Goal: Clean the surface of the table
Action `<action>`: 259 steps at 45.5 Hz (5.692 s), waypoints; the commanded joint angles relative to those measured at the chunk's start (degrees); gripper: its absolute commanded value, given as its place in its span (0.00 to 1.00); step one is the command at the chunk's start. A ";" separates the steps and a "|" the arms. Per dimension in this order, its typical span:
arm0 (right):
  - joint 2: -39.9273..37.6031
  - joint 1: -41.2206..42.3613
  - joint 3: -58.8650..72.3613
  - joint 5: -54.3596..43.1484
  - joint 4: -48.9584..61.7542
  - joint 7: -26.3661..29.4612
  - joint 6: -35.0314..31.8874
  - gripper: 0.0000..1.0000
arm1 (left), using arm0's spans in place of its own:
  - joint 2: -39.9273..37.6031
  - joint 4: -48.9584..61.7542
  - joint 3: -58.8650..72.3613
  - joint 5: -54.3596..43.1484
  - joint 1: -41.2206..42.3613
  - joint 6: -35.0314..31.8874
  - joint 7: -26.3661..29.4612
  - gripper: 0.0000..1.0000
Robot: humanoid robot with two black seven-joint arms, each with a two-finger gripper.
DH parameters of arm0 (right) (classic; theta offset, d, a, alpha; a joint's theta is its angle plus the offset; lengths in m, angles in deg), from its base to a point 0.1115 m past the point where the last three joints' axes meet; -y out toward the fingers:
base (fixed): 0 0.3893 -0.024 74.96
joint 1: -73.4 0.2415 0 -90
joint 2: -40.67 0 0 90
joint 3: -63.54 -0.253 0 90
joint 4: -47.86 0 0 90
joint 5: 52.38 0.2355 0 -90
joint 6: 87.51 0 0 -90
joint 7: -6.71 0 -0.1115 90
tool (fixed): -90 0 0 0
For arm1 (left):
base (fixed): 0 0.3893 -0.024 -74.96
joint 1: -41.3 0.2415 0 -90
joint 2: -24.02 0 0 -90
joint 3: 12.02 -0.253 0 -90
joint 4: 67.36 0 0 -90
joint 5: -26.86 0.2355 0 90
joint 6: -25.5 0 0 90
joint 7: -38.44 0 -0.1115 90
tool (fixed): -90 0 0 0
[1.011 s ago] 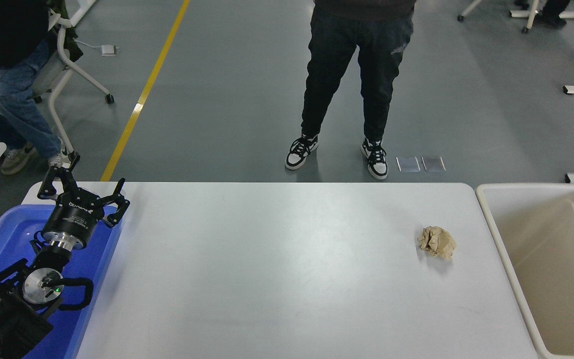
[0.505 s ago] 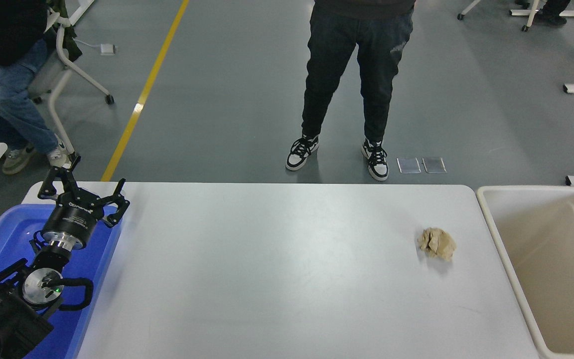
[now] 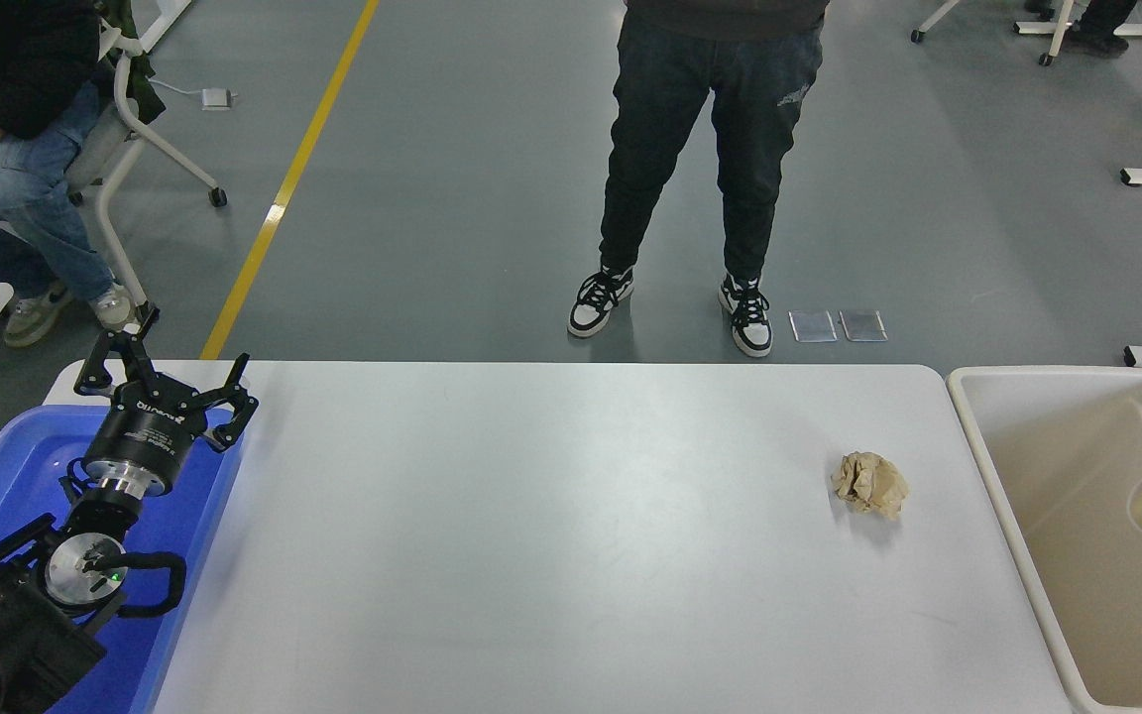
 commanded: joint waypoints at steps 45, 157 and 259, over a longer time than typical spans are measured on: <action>0.40 -0.39 -0.63 6.20 1.71 0.49 3.58 0.88 | 0.00 0.00 0.00 0.00 0.00 -0.09 -0.08 1.00; 5.76 -15.95 -94.49 19.56 -41.79 -18.94 6.22 0.99 | 0.00 0.00 0.00 0.00 0.00 0.00 0.01 1.00; -3.82 21.76 -12.40 -17.44 -51.90 9.98 0.50 0.99 | 0.00 0.00 0.00 0.00 -0.09 0.00 0.01 1.00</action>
